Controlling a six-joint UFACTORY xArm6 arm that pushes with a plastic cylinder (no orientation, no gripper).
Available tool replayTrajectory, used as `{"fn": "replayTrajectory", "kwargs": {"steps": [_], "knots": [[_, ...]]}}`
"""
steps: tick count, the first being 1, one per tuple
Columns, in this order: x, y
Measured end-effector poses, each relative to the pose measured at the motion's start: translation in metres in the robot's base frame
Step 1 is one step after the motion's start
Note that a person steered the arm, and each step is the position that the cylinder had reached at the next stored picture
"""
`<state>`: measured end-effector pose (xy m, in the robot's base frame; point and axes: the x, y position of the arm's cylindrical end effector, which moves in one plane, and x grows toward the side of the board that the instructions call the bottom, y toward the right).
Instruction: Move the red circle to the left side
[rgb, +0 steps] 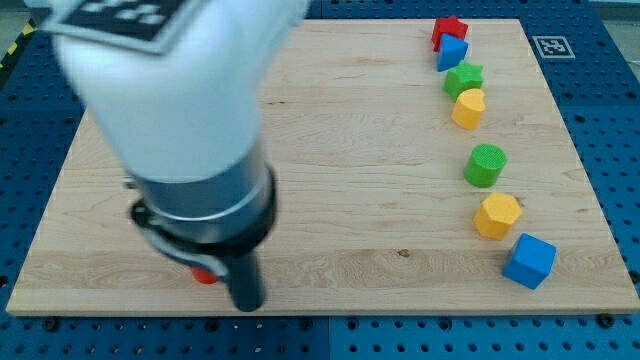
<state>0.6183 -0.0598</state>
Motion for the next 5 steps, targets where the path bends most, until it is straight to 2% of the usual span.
{"fn": "replayTrajectory", "kwargs": {"steps": [1,2,4,5], "knots": [[-0.004,0.012],[-0.032,0.006],[-0.038,-0.003],[-0.038,-0.026]]}}
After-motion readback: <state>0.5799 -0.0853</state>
